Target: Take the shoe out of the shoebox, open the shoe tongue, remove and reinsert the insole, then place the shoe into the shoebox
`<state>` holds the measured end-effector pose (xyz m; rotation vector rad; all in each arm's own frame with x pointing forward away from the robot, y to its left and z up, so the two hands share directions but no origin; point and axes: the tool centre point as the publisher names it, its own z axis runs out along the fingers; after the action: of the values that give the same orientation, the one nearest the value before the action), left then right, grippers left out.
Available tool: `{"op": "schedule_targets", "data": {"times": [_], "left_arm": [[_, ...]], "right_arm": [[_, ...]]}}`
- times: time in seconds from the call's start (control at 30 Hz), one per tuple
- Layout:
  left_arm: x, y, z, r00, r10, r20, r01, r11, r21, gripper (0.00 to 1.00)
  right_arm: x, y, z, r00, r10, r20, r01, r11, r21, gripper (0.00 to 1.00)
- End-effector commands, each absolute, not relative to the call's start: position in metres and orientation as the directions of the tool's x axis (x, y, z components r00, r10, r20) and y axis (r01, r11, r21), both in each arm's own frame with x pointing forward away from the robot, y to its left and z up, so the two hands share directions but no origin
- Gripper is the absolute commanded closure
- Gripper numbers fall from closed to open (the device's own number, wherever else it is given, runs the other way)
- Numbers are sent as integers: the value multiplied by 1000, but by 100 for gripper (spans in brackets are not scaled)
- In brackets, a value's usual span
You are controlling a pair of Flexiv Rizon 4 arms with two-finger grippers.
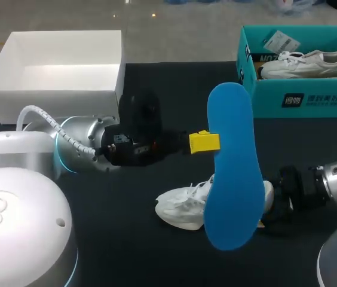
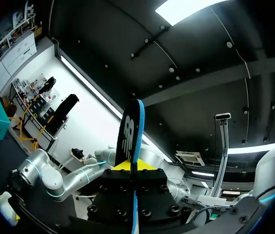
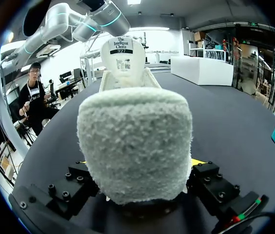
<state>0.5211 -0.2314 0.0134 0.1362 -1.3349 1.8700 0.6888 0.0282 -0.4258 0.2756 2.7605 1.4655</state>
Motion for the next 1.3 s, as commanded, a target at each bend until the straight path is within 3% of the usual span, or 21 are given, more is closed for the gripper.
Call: {"op": "schedule_targets", "data": {"times": [0.03,0.1,0.13,0.17,0.53,0.77,1.3], "left_arm": [[515,-232,17,-667,533,520,-664,-109,-740,100],[515,-232,17,-667,533,520,-664,-109,-740,100],[515,-232,17,-667,533,520,-664,-109,-740,100],[515,-232,17,-667,533,520,-664,-109,-740,100],[515,-232,17,-667,533,520,-664,-109,-740,100],[515,-232,17,-667,533,520,-664,-109,-740,100],[515,-232,17,-667,533,520,-664,-109,-740,100]], "right_arm": [[694,22,-413,-986,145,85,155,589,793,80],[694,20,-407,-987,139,77,146,606,782,51],[695,20,-405,-987,140,74,145,611,778,11],[695,18,-402,-988,140,73,144,612,777,0],[697,15,-399,-988,145,48,134,674,726,0],[696,5,-379,-993,118,-10,91,810,579,0],[696,-21,-340,-992,105,-71,81,957,280,0]]}}
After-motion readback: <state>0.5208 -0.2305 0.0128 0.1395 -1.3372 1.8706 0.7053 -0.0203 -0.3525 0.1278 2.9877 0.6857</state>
